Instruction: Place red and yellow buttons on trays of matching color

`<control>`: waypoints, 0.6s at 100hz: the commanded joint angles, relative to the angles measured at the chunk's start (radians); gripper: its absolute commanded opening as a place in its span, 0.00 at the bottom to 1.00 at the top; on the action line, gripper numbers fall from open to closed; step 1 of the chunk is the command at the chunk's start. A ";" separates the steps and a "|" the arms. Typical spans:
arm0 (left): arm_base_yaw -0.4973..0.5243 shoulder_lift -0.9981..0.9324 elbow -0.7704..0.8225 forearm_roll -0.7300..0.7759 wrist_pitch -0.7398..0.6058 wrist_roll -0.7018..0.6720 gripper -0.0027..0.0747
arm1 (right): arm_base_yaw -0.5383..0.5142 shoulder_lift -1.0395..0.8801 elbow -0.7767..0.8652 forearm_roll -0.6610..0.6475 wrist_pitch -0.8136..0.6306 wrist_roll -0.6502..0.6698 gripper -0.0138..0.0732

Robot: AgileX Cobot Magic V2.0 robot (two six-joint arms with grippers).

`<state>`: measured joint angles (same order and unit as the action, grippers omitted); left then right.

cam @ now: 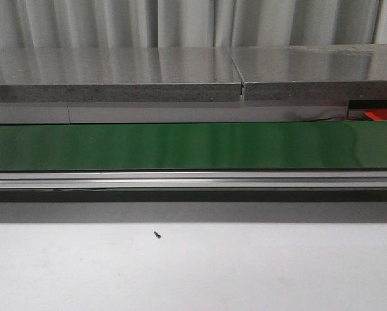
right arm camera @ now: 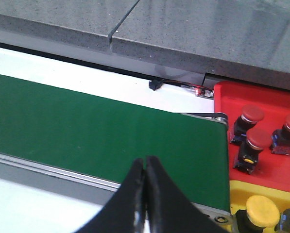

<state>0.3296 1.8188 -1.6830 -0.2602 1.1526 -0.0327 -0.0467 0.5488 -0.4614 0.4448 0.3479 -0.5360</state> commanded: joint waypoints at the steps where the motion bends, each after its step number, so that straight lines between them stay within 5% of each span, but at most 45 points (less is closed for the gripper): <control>1: -0.028 -0.089 0.040 -0.017 -0.068 0.010 0.29 | 0.003 -0.002 -0.026 0.011 -0.061 -0.006 0.16; 60: -0.065 -0.086 0.155 0.005 -0.133 0.012 0.29 | 0.003 -0.002 -0.026 0.011 -0.061 -0.006 0.16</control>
<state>0.2677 1.7744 -1.5046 -0.2449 1.0561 -0.0225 -0.0467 0.5488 -0.4614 0.4448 0.3479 -0.5360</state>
